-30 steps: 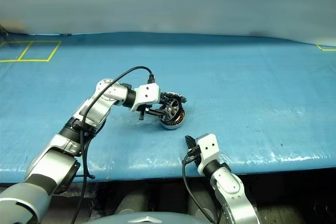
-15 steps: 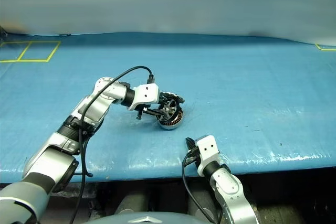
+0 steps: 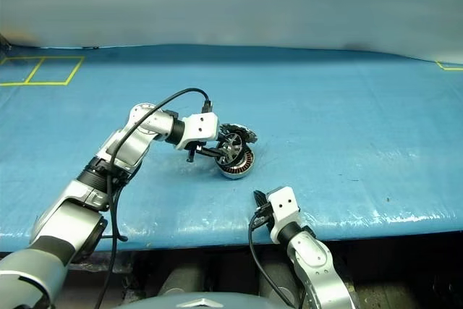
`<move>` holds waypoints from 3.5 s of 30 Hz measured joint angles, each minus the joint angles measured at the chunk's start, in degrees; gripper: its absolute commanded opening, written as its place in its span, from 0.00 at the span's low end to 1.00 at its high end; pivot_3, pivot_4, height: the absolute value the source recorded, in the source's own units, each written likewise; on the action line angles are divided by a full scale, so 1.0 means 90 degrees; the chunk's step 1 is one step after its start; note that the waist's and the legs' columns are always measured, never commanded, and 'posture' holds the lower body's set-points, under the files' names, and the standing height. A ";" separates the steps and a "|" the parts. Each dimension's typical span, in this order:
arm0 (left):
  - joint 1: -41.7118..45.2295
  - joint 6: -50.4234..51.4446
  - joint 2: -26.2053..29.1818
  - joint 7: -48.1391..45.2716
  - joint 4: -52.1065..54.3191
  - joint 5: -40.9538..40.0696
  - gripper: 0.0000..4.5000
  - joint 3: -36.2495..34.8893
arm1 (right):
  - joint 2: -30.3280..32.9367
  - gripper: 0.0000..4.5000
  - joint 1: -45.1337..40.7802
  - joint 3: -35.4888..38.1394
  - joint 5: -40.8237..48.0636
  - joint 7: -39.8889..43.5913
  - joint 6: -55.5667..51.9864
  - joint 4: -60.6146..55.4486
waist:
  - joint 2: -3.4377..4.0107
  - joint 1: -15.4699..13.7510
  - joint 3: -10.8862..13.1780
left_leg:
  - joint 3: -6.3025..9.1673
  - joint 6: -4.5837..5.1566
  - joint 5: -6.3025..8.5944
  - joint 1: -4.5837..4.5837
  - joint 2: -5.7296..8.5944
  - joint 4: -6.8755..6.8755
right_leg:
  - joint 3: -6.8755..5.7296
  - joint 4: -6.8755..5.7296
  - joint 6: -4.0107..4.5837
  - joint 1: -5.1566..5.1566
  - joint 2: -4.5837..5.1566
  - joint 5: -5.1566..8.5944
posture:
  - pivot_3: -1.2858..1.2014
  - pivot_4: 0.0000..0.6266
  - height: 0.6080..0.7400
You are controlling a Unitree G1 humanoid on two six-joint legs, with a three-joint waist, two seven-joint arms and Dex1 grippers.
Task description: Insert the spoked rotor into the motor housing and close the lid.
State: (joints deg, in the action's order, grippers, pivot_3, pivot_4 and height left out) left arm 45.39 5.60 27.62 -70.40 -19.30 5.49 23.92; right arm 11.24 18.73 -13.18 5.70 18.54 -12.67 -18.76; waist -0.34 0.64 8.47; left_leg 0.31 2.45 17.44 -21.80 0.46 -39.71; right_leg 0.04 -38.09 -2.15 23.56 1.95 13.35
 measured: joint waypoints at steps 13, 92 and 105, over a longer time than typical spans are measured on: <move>0.0045 0.0034 -0.0050 -0.0230 -0.0066 -0.0111 0.69 0.0075 | -0.0019 0.00 -0.0071 -0.0004 -0.0096 -0.0019 -0.0055 0.0008 | -0.0001 -0.0001 0.0000 | 0.0000 0.0001 0.0000 -0.0001 0.0000 -0.0004 | 0.0000 0.0000 -0.0001 -0.0001 0.0000 -0.0001 | 0.52 0.24 1.00; -0.6298 -0.1022 -0.1286 0.4073 0.2791 -0.1129 0.01 -0.1156 | -0.0622 0.00 -0.2854 -0.0359 -0.0203 -0.0334 -0.2214 0.0447 | 0.0012 0.0001 -0.0010 | -0.0002 0.0008 -0.0002 0.0013 -0.0001 0.0014 | -0.0019 0.0020 0.0014 -0.0006 0.0068 -0.0016 | 0.52 0.24 1.00; -0.6261 -0.1133 -0.1320 0.4263 0.2736 -0.1111 0.01 -0.1128 | 0.0431 0.00 -0.2528 -0.0108 -0.0157 -0.0056 -0.3155 -0.0789 | 0.0017 -0.0016 -0.0007 | -0.0002 0.0019 0.0005 0.0004 0.0003 0.0019 | -0.0020 0.0036 0.0010 -0.0005 0.0075 -0.0017 | 0.52 0.24 1.00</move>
State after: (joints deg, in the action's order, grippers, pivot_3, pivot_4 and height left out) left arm -10.96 -4.60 15.74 -32.03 5.32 -4.51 13.77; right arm 15.12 -4.02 -14.15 4.29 18.04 -41.07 -25.86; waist -0.18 0.50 8.41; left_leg 0.29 2.62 17.48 -21.76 0.49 -39.54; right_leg -0.15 -37.76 -2.07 23.52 2.62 13.19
